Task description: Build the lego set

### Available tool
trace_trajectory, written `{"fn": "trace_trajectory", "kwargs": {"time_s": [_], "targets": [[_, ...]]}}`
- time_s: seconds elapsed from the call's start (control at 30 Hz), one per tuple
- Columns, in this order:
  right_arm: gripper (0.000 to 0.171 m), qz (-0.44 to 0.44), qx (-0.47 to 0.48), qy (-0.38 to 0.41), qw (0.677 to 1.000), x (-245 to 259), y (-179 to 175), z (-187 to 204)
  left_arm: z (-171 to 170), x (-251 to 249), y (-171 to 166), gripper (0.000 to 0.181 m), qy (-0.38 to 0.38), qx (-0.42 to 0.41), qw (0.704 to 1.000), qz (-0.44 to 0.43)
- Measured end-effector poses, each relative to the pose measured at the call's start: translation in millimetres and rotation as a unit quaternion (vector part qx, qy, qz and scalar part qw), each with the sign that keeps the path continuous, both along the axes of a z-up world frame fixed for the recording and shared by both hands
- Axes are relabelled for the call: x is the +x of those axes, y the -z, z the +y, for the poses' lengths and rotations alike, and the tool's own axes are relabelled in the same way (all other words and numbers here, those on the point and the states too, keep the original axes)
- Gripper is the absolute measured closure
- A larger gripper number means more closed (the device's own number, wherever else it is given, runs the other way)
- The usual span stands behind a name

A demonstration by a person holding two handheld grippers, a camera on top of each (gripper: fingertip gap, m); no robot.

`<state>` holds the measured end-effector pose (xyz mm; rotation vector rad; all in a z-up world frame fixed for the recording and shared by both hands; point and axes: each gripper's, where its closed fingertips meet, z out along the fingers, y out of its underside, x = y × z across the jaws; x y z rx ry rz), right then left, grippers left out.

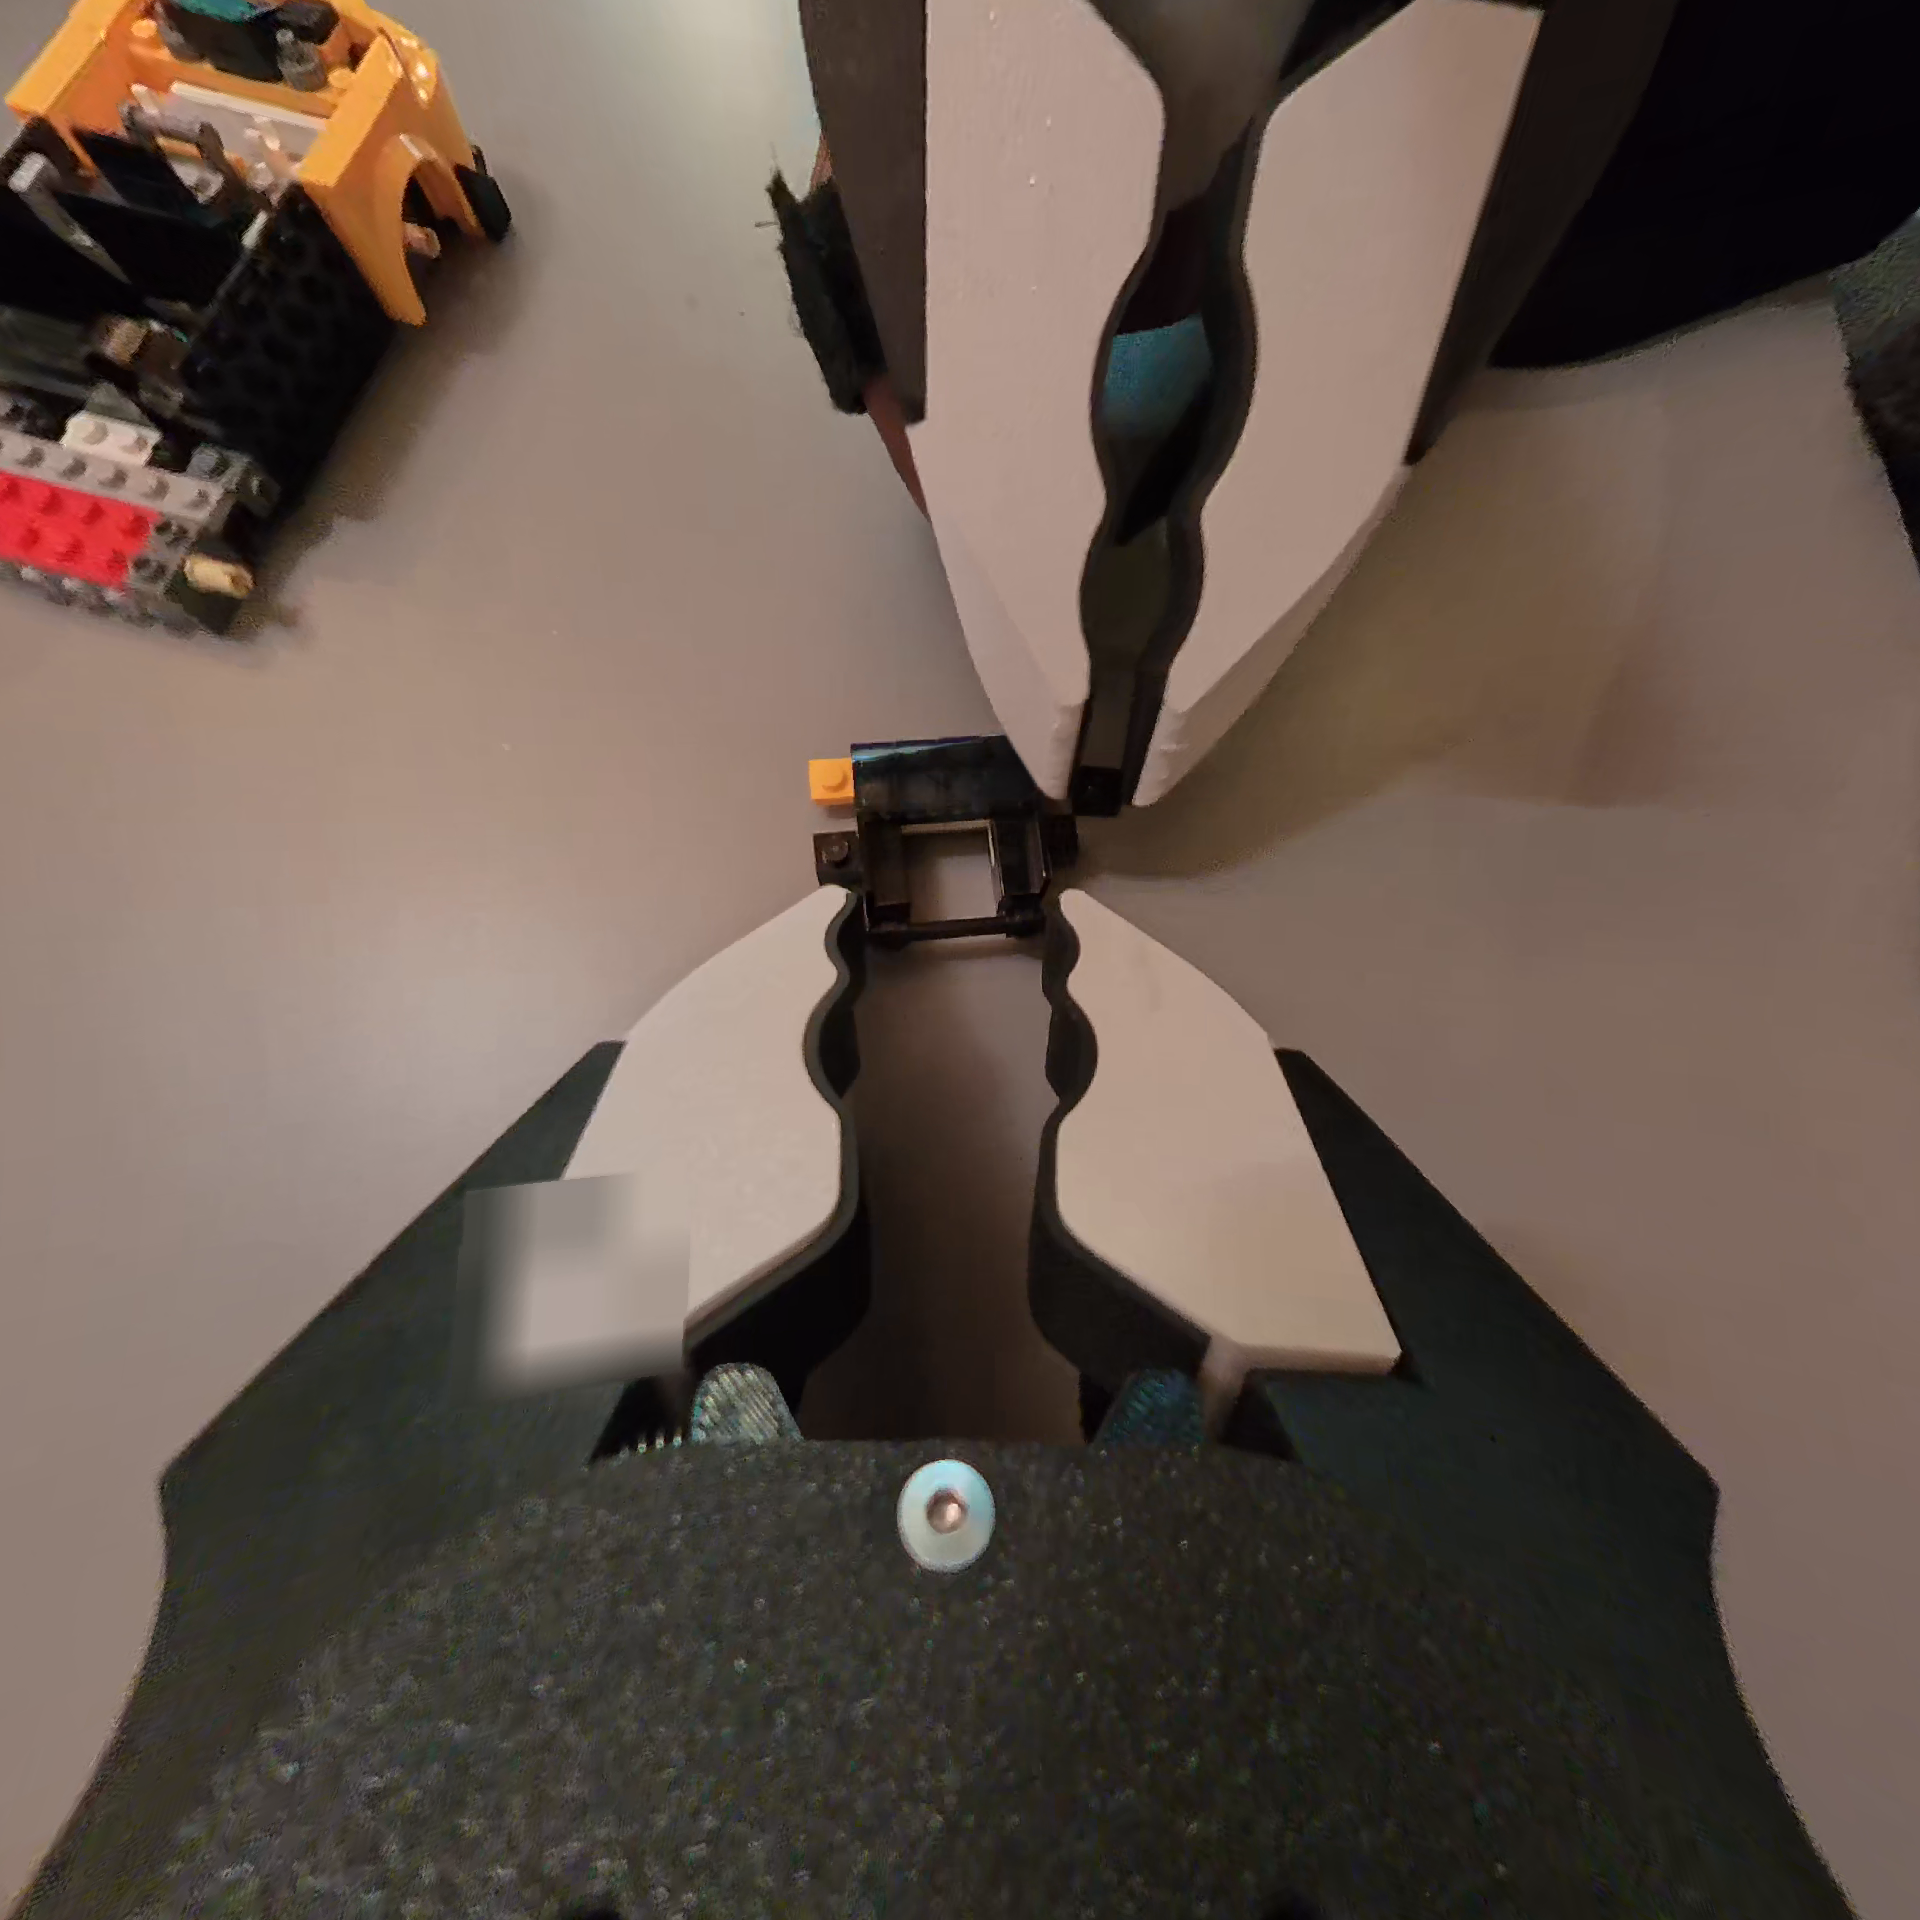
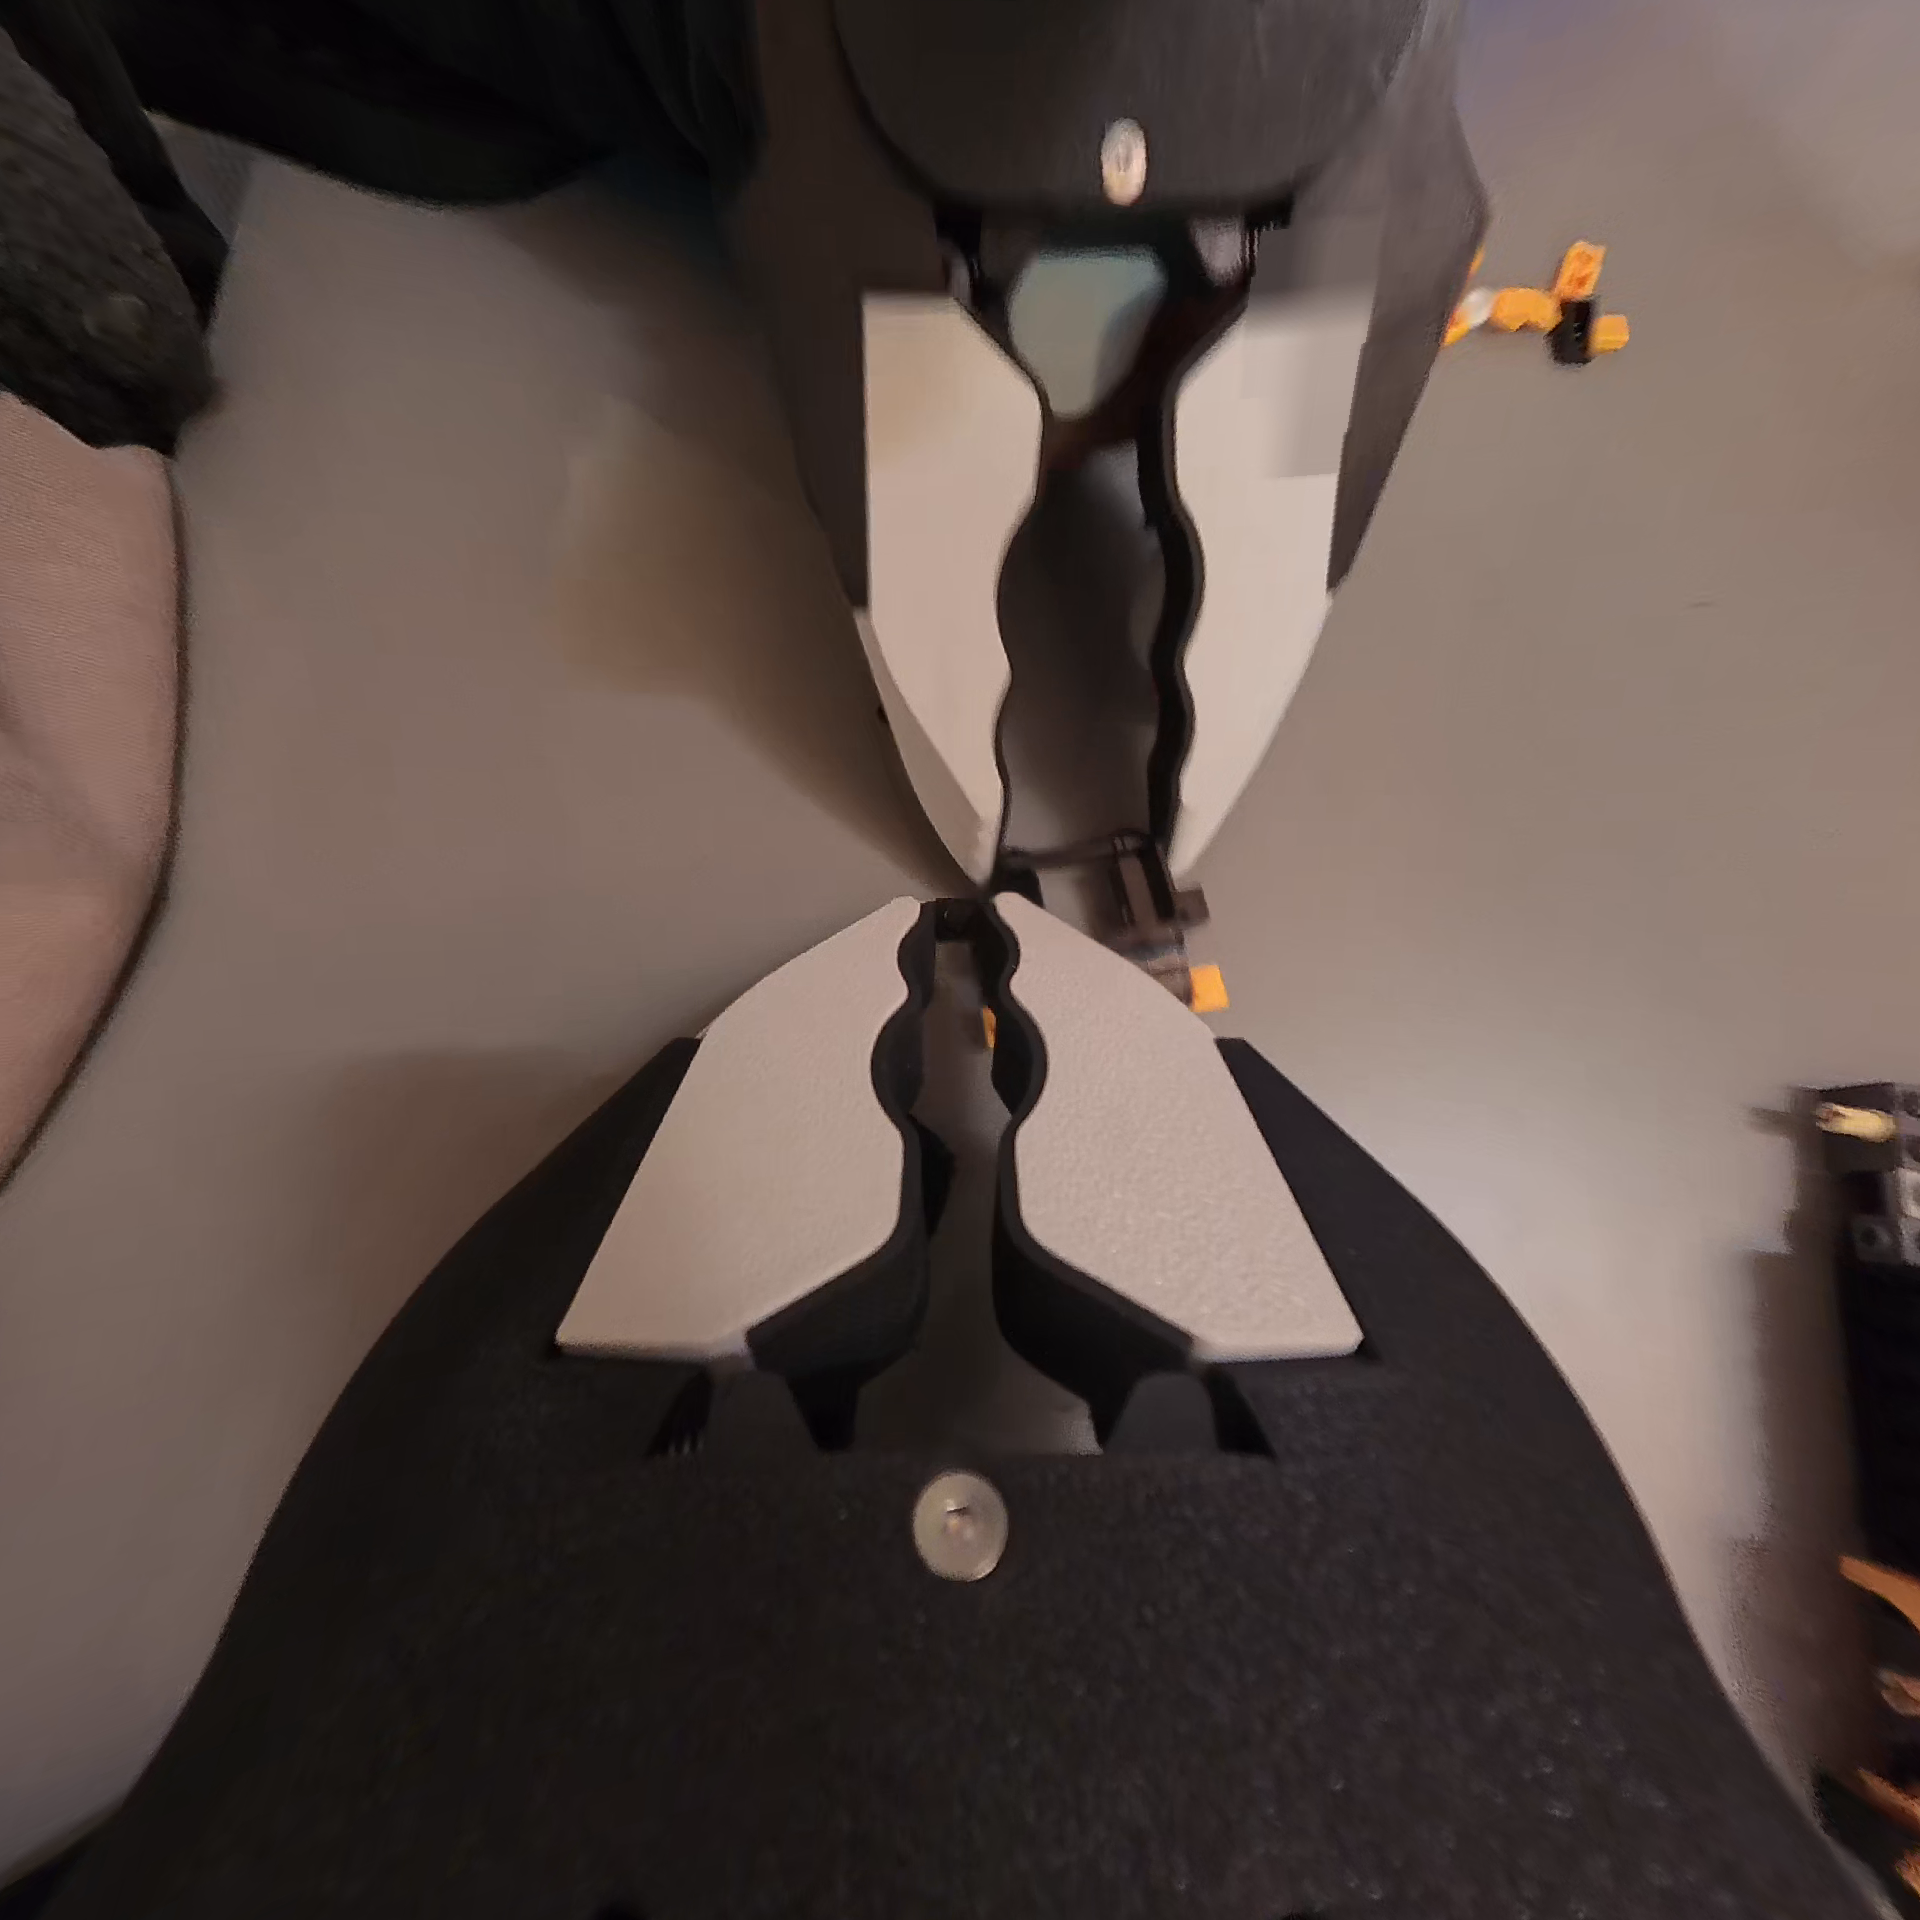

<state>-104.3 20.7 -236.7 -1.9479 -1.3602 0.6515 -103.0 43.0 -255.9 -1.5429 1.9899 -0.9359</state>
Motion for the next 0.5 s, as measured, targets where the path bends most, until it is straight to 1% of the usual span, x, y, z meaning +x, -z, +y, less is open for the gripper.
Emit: {"fn": "trace_trajectory", "kwargs": {"time_s": [0.1, 0.17, 0.23, 0.3, 0.4, 0.5], "targets": [[0.164, 0.015, 0.010, 0.015, 1.000, 6.6, -11.1, 3.7, 6.0, 11.1, -0.1, 0.149, -0.008, 0.002, 1.000, -0.002], [0.164, 0.020, 0.017, 0.024, 0.999, 9.4, -14.5, 6.0, 12.4, 10.1, -3.1, 0.139, -0.016, 0.005, 1.000, -0.005], [0.163, 0.019, 0.019, 0.029, 0.999, 10.9, -14.2, 7.0, 24.8, 1.0, -20.7, 0.137, -0.036, 0.011, 0.999, -0.030], [0.163, 0.013, 0.022, 0.032, 0.999, 12.9, -12.8, 7.1, 46.5, -20.2, -44.9, 0.140, -0.075, 0.020, 0.995, -0.056], [0.164, 0.015, 0.028, 0.034, 0.999, 15.1, -15.0, 8.3, 98.6, -70.5, -70.5, 0.150, -0.161, 0.071, 0.983, -0.058], [0.163, 0.020, 0.025, 0.036, 0.999, 16.5, -15.8, 9.3, 129.6, -115.3, -76.6, 0.158, -0.229, 0.048, 0.971, -0.039]]}}
